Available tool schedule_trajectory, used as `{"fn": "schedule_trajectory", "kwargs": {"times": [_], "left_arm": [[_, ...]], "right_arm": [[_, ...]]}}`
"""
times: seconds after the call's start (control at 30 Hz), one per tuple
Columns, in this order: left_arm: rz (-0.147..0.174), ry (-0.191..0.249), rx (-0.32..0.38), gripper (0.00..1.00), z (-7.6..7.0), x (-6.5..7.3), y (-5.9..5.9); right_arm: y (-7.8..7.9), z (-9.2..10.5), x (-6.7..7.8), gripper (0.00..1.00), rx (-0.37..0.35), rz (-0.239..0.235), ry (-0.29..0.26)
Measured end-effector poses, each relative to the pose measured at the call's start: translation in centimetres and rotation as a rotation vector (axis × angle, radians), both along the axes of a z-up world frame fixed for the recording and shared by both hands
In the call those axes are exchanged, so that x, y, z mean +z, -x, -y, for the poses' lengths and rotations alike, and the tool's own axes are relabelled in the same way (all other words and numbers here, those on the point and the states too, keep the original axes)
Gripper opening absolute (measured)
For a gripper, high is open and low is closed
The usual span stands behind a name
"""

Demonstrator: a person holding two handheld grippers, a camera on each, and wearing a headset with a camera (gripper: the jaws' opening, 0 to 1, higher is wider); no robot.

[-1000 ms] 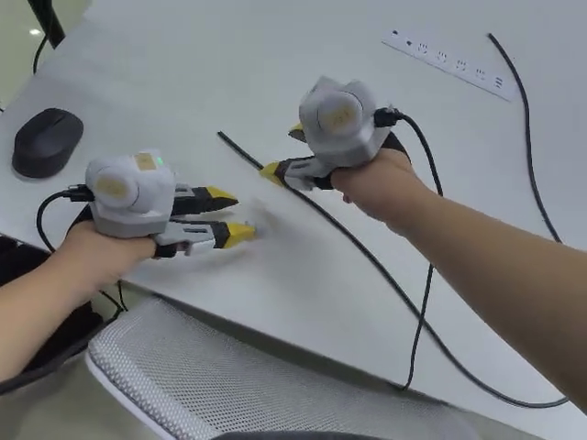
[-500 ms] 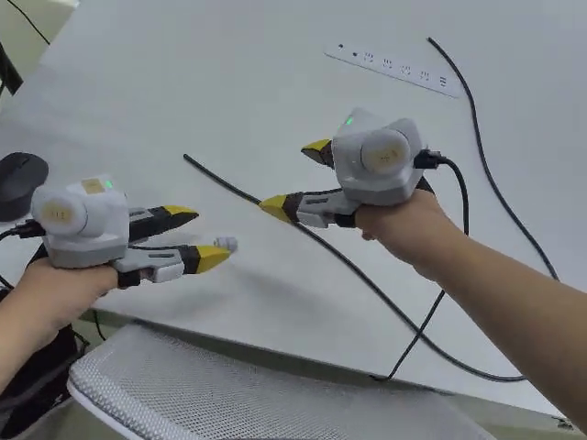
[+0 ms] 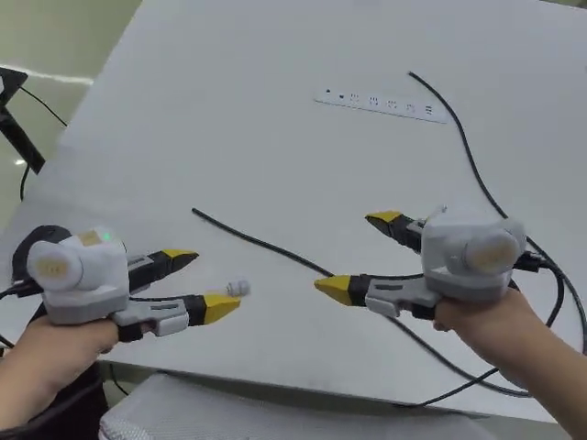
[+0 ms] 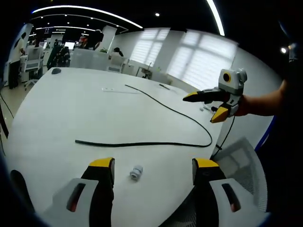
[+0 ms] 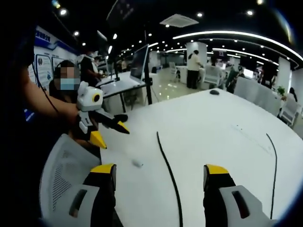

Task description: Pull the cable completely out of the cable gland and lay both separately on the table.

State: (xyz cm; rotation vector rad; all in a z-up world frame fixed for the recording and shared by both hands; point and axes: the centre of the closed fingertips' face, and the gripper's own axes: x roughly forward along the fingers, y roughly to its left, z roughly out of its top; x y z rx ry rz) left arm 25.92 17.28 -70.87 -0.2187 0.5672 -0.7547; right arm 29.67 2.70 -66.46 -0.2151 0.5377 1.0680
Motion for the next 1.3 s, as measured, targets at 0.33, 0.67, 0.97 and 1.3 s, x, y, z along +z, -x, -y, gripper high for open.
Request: {"fn": "schedule_trajectory", "kwargs": {"times": [0.33, 0.67, 0.97, 1.3], "left_arm": [[0.055, -0.028, -0.011, 0.74, 0.3, 2.0, 0.8], [0.072, -0.029, -0.001, 0.79, 1.0, 2.9, 1.6], [0.030, -0.081, -0.043, 0.88, 1.5, 1.0, 2.7], [0.017, -0.134, -0.078, 0.96, 2.1, 0.5, 3.2]], "right_arm": [[1.6, 4.6, 0.8, 0.90, -0.165, -0.068, -0.178], [3.2, 8.9, -0.9, 0.99, -0.188, -0.107, -0.189], [5.8, 9.5, -3.5, 0.99, -0.117, -0.095, -0.062], [6.2, 9.5, -4.4, 0.99, -0.118, -0.139, -0.058]]}}
